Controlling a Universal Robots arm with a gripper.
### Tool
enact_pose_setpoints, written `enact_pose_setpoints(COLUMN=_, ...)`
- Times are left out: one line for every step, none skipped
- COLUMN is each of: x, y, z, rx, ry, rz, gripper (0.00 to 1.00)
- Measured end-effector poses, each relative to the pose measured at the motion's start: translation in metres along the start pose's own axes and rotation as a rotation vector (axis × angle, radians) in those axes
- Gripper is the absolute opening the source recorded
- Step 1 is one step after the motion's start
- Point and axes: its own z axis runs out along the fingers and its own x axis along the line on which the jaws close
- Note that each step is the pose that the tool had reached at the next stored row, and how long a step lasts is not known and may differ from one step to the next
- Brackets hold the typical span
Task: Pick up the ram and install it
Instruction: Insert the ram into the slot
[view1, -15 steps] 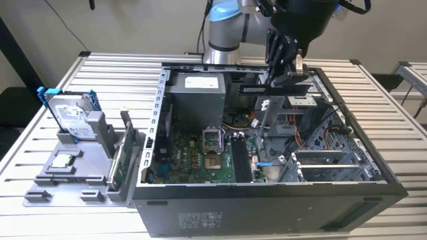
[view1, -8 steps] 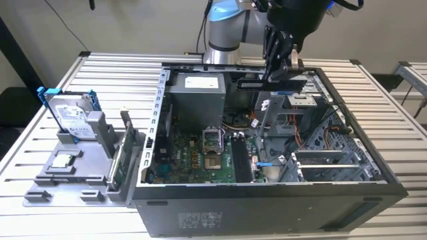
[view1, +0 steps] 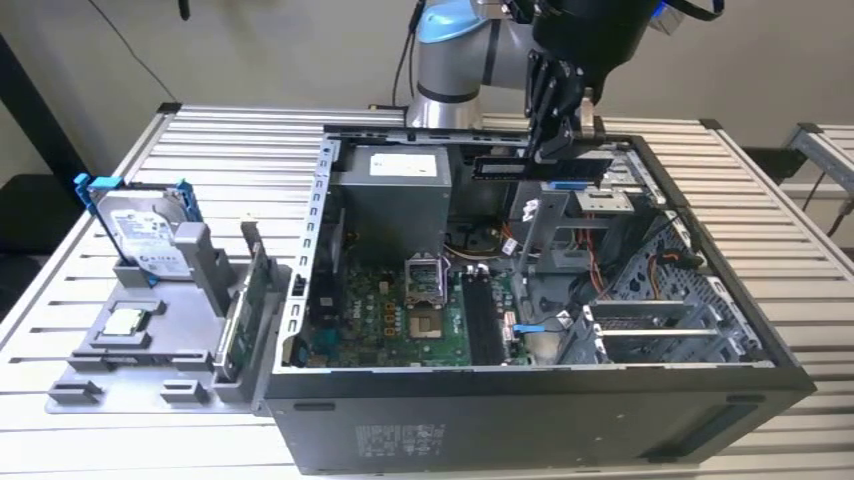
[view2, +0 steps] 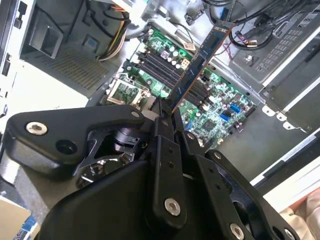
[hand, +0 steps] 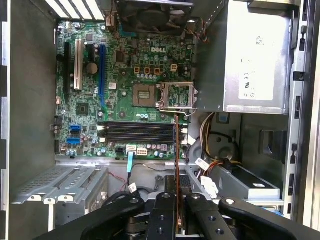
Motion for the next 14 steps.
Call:
enact_pose_setpoints(x=0.0, y=0.0, z=0.0, rx=0.0, ry=0.0, rz=0.0, gripper=0.15)
enact_pose_setpoints(x=0.0, y=0.0, z=0.0, rx=0.0, ry=0.0001, rz=0.0, gripper=0.15)
enact_pose_setpoints(x=0.0, y=0.0, z=0.0, rx=0.0, ry=0.0001, rz=0.0, gripper=0.15)
enact_pose_setpoints(x=0.0, y=0.0, z=0.0, rx=0.0, ry=0.0001, rz=0.0, gripper=0.15)
enact_pose_setpoints(x=0.0, y=0.0, z=0.0, rx=0.0, ry=0.0001, rz=0.0, gripper=0.15)
enact_pose_setpoints(x=0.0, y=0.0, z=0.0, rx=0.0, ry=0.0, rz=0.0, gripper=0.15)
enact_pose_setpoints(x=0.0, y=0.0, z=0.0, rx=0.0, ry=0.0001, rz=0.0, gripper=0.15)
enact_pose_setpoints(x=0.0, y=0.0, z=0.0, rx=0.0, ry=0.0001, rz=0.0, gripper=0.15)
enact_pose_setpoints(x=0.0, y=0.0, z=0.0, rx=0.0, ry=0.0001, rz=0.0, gripper=0.15)
enact_pose_setpoints(x=0.0, y=0.0, z=0.0, rx=0.0, ry=0.0001, rz=0.0, gripper=0.15)
enact_pose_setpoints(x=0.0, y=0.0, z=0.0, rx=0.0001, ry=0.0, rz=0.001, gripper=0.15)
enact_pose_setpoints(x=0.0, y=0.0, z=0.0, rx=0.0007, ry=-0.0001, rz=0.008, gripper=0.15)
enact_pose_setpoints(x=0.0, y=0.0, z=0.0, rx=0.0015, ry=-0.0004, rz=0.018, gripper=0.15)
enact_pose_setpoints(x=0.0, y=0.0, z=0.0, rx=0.0024, ry=-0.0006, rz=0.03, gripper=0.15)
